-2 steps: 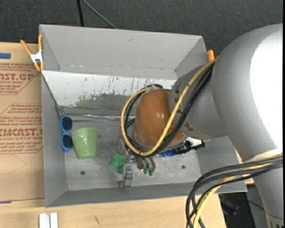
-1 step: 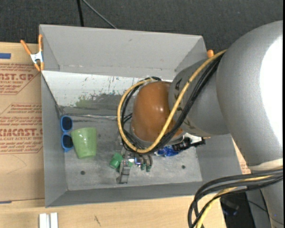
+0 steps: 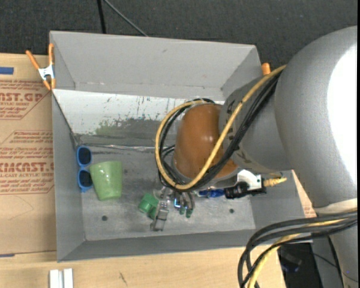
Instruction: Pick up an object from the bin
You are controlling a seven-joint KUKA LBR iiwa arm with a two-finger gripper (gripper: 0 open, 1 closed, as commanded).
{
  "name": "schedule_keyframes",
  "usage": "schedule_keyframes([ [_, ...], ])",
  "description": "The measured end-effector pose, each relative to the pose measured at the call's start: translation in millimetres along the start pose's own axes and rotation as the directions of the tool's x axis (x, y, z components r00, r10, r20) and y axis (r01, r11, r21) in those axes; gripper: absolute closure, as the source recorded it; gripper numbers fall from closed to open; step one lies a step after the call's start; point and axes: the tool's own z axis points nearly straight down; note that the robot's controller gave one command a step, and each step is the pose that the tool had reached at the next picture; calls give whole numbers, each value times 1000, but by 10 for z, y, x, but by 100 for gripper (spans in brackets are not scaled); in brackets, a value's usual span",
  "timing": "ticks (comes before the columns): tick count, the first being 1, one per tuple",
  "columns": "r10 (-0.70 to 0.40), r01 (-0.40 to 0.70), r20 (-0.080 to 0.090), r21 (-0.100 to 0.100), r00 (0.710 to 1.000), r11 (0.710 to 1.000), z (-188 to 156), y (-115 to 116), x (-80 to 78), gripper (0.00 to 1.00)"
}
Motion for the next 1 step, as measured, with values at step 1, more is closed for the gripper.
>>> schedule_keyframes([
  [1, 39, -39, 4, -2, 999, 999, 301, 62, -54, 0],
])
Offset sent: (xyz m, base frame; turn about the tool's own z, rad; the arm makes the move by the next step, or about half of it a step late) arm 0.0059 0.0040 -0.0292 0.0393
